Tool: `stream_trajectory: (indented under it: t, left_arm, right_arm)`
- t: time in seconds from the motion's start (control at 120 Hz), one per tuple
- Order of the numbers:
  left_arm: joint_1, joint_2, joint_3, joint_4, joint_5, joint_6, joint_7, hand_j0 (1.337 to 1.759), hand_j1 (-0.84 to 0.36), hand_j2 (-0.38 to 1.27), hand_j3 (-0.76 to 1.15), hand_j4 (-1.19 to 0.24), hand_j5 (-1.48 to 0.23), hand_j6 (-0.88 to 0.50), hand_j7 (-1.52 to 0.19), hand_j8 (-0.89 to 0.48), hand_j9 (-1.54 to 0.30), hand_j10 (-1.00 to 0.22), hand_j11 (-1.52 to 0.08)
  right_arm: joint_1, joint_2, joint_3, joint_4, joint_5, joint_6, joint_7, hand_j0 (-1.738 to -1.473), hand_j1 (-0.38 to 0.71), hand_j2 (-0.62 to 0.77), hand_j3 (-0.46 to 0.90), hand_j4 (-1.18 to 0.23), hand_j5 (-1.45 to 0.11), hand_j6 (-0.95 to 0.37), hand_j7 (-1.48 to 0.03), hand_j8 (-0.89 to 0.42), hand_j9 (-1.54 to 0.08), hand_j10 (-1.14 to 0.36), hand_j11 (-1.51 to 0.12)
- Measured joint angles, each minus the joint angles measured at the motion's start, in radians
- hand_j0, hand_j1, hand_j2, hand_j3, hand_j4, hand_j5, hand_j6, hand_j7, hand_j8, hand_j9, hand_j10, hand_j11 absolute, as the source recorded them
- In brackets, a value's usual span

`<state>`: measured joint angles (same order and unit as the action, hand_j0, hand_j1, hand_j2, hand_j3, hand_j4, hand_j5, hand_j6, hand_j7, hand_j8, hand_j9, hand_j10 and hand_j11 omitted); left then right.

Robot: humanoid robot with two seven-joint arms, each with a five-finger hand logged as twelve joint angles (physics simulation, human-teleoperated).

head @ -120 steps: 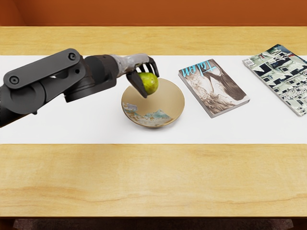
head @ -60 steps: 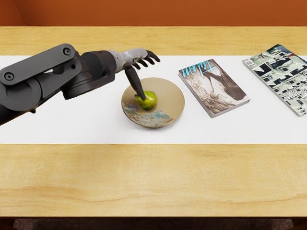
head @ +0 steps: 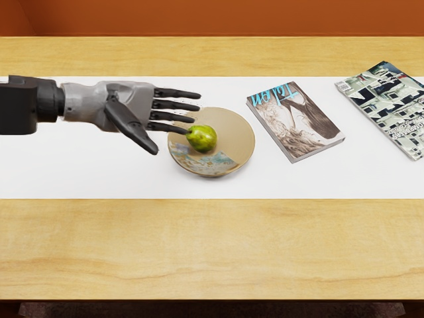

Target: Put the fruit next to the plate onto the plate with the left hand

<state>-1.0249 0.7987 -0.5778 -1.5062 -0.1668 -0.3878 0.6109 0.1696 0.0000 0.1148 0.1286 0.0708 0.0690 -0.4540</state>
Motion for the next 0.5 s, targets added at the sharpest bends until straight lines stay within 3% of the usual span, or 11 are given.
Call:
stream_trajectory:
  t: [0.167,0.5]
  left_arm:
    - [0.056,0.153,-0.008,-0.029,-0.172,-0.176,0.0,1.658,0.31,0.01,0.0,-0.03,-0.04,-0.03,-0.04,-0.03,-0.04,-0.03,-0.04]
    - [0.097,0.298,-0.012,-0.017,-0.247,-0.222,0.0,1.658,0.33,0.0,0.0,-0.02,-0.03,-0.02,-0.03,-0.02,-0.03,-0.02,-0.03]
  right_arm:
    - [-0.001,0.0,0.001,-0.001,0.003,-0.001,0.0,-1.658,-0.35,0.0,0.0,0.0,0.0,0.0,0.0,0.0,0.0,0.0,0.0]
    - [-0.006,0.0,0.002,0.001,0.004,0.0,0.0,-1.658,-0.35,0.0,0.0,0.0,0.0,0.0,0.0,0.0,0.0,0.0,0.0]
